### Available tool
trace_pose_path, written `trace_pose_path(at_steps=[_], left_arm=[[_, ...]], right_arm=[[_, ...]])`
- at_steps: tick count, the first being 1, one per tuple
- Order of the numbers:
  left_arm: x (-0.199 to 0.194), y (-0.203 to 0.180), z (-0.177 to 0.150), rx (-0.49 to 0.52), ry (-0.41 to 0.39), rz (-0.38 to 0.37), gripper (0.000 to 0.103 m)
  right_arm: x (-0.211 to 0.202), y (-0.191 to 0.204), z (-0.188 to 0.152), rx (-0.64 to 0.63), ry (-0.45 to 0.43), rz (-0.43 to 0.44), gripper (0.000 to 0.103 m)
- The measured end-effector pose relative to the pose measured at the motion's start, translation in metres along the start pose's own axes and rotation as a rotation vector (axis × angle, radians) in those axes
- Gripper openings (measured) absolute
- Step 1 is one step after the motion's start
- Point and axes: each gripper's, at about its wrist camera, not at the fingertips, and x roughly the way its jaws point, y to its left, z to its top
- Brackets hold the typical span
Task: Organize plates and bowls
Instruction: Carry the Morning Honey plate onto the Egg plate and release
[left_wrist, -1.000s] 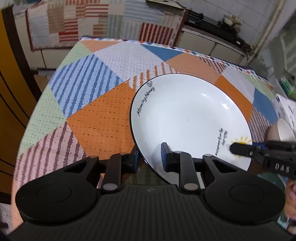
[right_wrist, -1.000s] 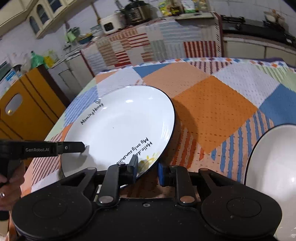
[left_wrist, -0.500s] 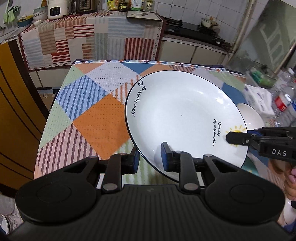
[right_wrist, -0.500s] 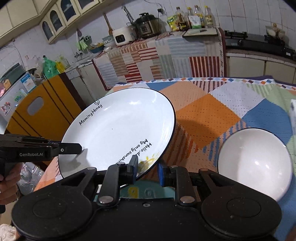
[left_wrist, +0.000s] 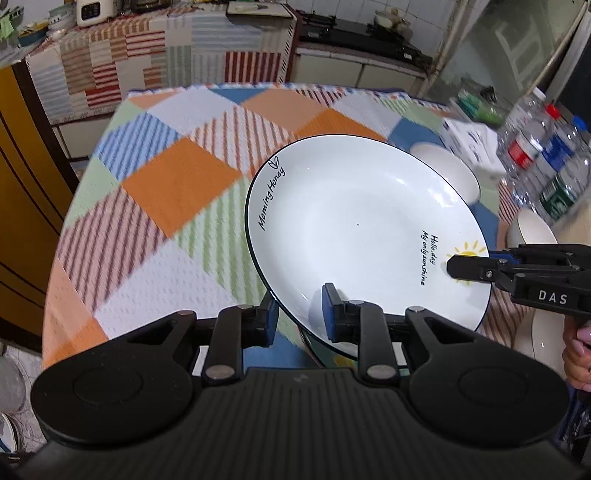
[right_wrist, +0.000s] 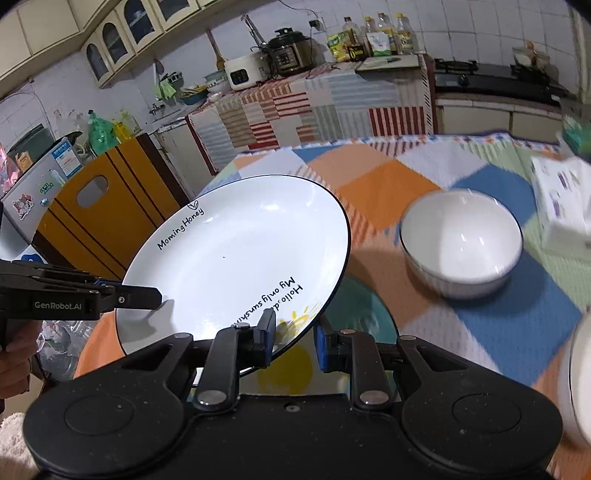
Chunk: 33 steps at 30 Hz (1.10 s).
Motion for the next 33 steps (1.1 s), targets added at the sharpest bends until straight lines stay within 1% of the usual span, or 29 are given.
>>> trace_pose_path(at_steps=[6, 11, 15, 18, 22, 28, 33], left_arm=[[0.010, -0.011, -0.020, 0.022, 0.060, -0.011, 0.023], [0.017, -0.015, -0.024, 0.027, 0.095, -0.012, 0.023], [0.019, -0.017, -0.021, 0.027, 0.118, -0.025, 0.023], [0.022, -0.017, -0.019, 0.022, 0.144, -0.034, 0.024], [0.027, -0.018, -0.019, 0.015, 0.169, -0.015, 0.024], [0.030, -0.021, -0.015, 0.044, 0.192, 0.009, 0.025], [0.036, -0.020, -0.017, 0.013, 0.217, -0.027, 0.026]], right_arm=[[-0.005, -0.009, -0.030, 0.026, 0.038, 0.000, 0.027], [-0.002, -0.014, -0.044, 0.060, 0.058, -0.015, 0.027], [-0.005, -0.013, -0.042, 0.069, 0.075, -0.034, 0.027], [-0.007, -0.011, -0.038, 0.056, 0.093, -0.069, 0.027], [-0.003, -0.008, -0.035, 0.046, 0.125, -0.104, 0.027], [-0.004, 0.001, -0.037, -0.035, 0.134, -0.145, 0.027], [-0.006, 0.002, -0.036, -0.041, 0.135, -0.176, 0.027]])
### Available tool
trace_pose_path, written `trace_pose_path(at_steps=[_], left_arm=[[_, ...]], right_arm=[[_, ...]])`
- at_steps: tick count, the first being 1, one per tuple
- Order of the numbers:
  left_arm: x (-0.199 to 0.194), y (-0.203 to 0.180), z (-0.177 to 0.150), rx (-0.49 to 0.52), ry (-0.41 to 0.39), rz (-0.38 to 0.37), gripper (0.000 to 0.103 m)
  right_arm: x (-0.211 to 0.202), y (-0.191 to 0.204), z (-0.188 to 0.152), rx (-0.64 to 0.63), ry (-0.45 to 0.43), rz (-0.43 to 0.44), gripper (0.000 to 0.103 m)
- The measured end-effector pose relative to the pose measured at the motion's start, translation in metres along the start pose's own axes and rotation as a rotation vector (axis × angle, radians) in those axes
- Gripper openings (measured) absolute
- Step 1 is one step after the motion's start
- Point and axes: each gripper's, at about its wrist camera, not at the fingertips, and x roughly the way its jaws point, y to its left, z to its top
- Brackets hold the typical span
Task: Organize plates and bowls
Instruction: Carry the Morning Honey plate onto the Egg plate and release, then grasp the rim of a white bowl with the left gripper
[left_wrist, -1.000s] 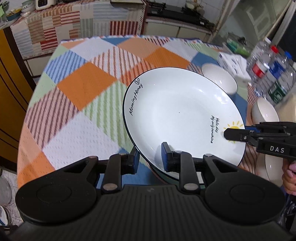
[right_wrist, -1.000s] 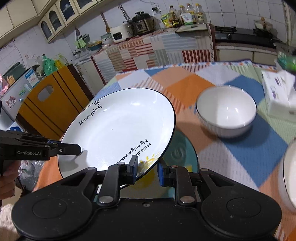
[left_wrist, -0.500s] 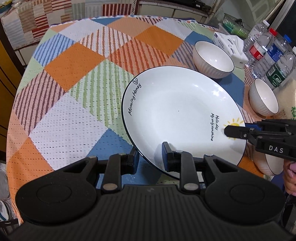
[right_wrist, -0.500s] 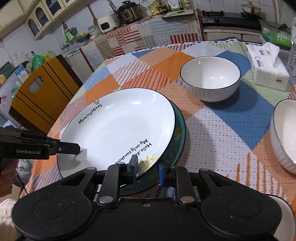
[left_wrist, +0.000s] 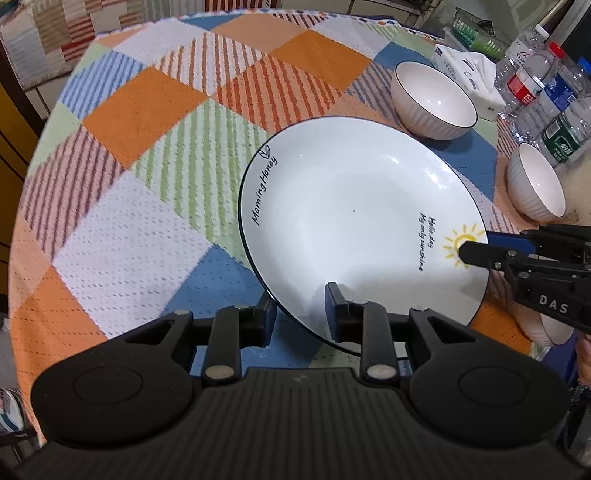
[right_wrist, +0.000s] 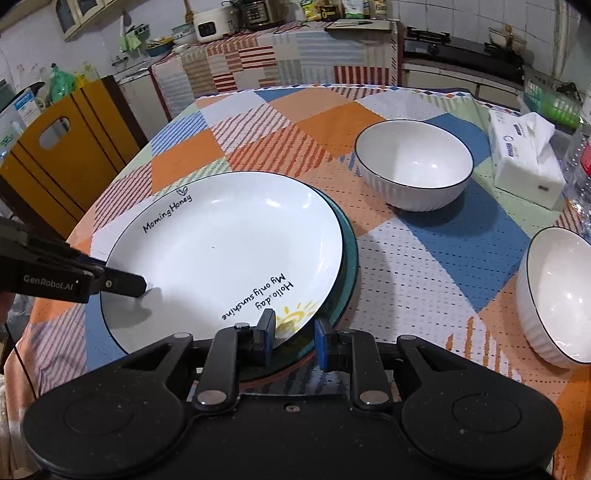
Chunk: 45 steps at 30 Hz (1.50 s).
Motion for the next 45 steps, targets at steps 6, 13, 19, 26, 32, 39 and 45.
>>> trace_pose_path(at_steps=[6, 13, 19, 26, 32, 39, 45], left_arm=[[0.004, -0.010, -0.007, 0.017, -0.001, 0.030, 0.026], [-0.009, -0.013, -0.013, -0.026, -0.033, 0.058, 0.026], [-0.036, -0.030, -0.027, -0.031, -0.062, 0.088, 0.026], [-0.064, -0.063, -0.047, -0.048, -0.114, 0.051, 0.027], [-0.068, -0.094, -0.065, -0.057, -0.138, 0.016, 0.027], [-0.056, -0.130, -0.073, -0.048, -0.163, -0.026, 0.041], [-0.038, -0.158, -0.075, -0.052, -0.174, -0.076, 0.049]], right_arm=[[0.001, 0.006, -0.008, -0.052, -0.019, -0.084, 0.027], [-0.033, 0.010, -0.015, -0.039, -0.151, -0.150, 0.025], [-0.084, -0.002, -0.032, -0.042, -0.211, -0.165, 0.026], [-0.137, -0.023, -0.060, -0.034, -0.269, -0.174, 0.040], [-0.143, -0.039, -0.095, -0.001, -0.252, -0.159, 0.071], [-0.128, -0.054, -0.128, 0.012, -0.233, -0.180, 0.090], [-0.105, -0.061, -0.141, 0.041, -0.186, -0.170, 0.092]])
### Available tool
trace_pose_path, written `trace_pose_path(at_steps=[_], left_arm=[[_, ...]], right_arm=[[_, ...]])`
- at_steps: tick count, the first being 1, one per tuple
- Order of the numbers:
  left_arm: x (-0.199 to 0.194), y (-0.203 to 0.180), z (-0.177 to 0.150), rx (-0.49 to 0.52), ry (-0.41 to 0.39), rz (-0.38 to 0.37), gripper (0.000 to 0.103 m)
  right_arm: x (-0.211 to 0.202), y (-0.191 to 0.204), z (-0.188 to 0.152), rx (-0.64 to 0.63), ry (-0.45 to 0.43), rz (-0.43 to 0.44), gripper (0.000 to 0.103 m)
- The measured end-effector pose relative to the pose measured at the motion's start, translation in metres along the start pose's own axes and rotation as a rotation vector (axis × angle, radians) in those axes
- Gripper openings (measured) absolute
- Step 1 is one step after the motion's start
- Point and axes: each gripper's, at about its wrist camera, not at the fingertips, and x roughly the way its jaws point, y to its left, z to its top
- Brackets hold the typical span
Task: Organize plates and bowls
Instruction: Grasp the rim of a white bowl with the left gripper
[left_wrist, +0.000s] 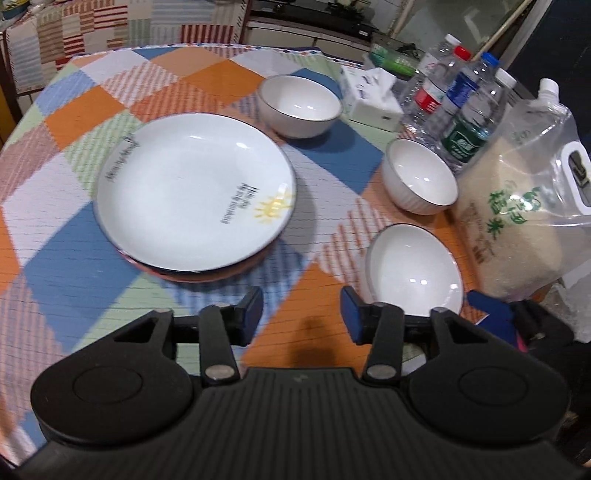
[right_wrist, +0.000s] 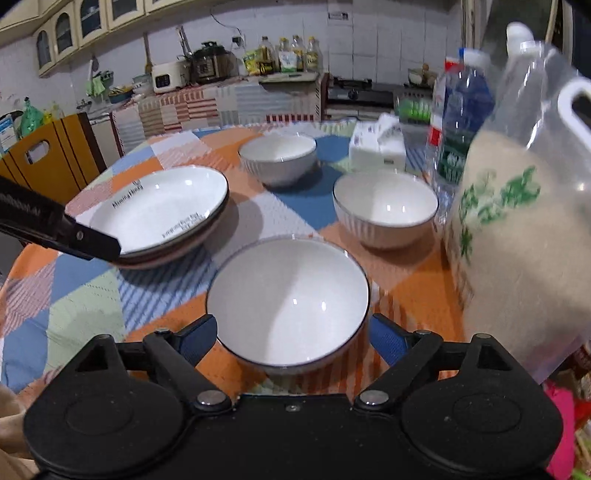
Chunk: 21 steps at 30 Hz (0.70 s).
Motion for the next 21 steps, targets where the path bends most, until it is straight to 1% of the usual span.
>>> trace_pose_path(at_steps=[3, 6, 10, 12, 15, 17, 19, 20, 21], left_arm=[[0.016, -0.009, -0.002, -0.005, 0.012, -0.020, 0.050], [0.030, -0.016, -0.005, -0.014, 0.016, -0.038, 0.051], [0.050, -0.025, -0.006, -0.005, 0.029, -0.065, 0.051], [0.059, -0.030, -0.007, 0.008, 0.037, -0.070, 0.051], [0.070, -0.035, -0.009, 0.028, 0.043, -0.063, 0.047], [0.073, -0.037, -0.009, 0.036, 0.045, -0.066, 0.036], [0.075, -0.038, -0.009, 0.038, 0.057, -0.090, 0.017], [0.074, -0.038, -0.008, 0.038, 0.063, -0.109, 0.015], [0.073, -0.039, -0.008, 0.044, 0.068, -0.096, 0.014]], right_arm=[[0.011, 0.005, -0.004, -0.034, 0.034, 0.015, 0.094], [0.024, 0.011, -0.009, -0.088, 0.057, -0.013, 0.095], [0.045, 0.012, -0.011, -0.117, 0.089, -0.045, 0.095], [0.051, 0.015, -0.010, -0.143, 0.081, -0.045, 0.095], [0.057, 0.016, -0.011, -0.146, 0.065, -0.050, 0.097], [0.060, 0.013, -0.011, -0.134, 0.058, -0.036, 0.097], [0.061, 0.010, -0.011, -0.120, 0.050, -0.023, 0.097], [0.061, 0.010, -0.011, -0.120, 0.048, -0.020, 0.097], [0.061, 0.011, -0.012, -0.125, 0.045, -0.019, 0.097]])
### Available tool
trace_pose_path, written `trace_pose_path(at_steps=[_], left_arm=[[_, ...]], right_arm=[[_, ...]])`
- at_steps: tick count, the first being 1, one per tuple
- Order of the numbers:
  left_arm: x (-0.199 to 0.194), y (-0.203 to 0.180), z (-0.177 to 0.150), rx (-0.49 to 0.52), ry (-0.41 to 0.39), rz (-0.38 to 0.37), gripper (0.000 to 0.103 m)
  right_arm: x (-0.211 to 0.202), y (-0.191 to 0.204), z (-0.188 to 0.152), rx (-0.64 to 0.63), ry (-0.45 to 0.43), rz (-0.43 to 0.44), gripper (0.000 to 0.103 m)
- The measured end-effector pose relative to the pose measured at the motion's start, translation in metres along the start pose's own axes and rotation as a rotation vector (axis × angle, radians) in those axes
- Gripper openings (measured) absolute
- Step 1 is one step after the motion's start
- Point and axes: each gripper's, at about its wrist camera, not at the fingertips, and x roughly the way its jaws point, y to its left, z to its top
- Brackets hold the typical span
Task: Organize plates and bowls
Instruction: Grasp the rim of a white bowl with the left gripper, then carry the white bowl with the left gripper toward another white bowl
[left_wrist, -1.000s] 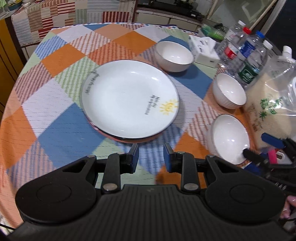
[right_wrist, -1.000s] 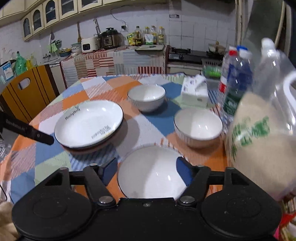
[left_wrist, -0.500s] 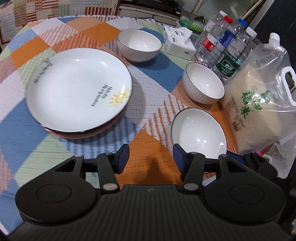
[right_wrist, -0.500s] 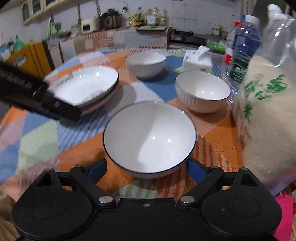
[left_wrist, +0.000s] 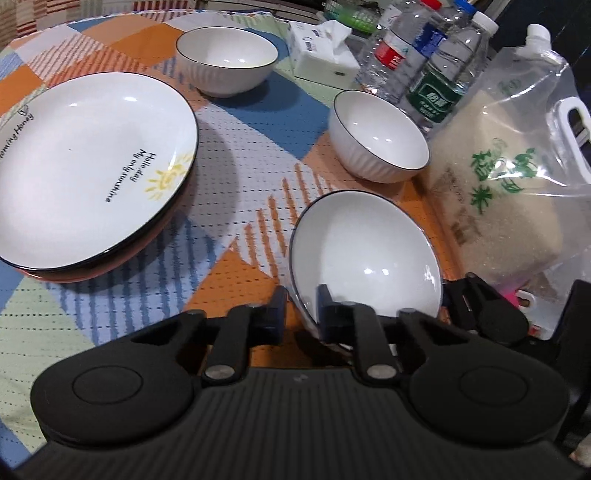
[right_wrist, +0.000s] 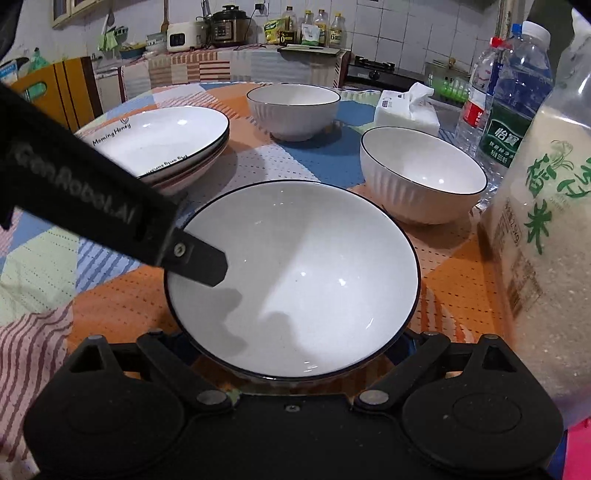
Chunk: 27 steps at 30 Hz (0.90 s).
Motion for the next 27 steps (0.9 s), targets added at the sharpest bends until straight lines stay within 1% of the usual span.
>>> trace_pose_path(at_steps=[2, 6, 16, 22, 24, 27], left_arm=[[-0.003, -0.001, 0.000, 0.016, 0.002, 0.011, 0.014], [-0.015, 0.007, -0.001, -0.004, 0.010, 0.011, 0.014], [-0.041, 0.033, -0.006, -0.018, 0.004, 0.059, 0.015], [-0.039, 0.047, -0.009, -0.036, 0.013, 0.081, 0.015], [-0.034, 0.051, -0.011, -0.033, 0.024, 0.090, 0.015], [-0.033, 0.051, -0.013, -0.028, 0.024, 0.091, 0.015]], right_arm=[[-0.002, 0.002, -0.001, -0.010, -0.005, 0.007, 0.097], [-0.008, 0.008, 0.000, -0.035, -0.021, 0.034, 0.096], [-0.013, 0.039, 0.012, -0.119, -0.049, 0.111, 0.096], [-0.002, 0.047, 0.014, -0.127, -0.044, 0.163, 0.096], [0.005, 0.048, 0.014, -0.121, -0.029, 0.182, 0.096], [0.010, 0.053, 0.011, -0.147, -0.027, 0.169, 0.096]])
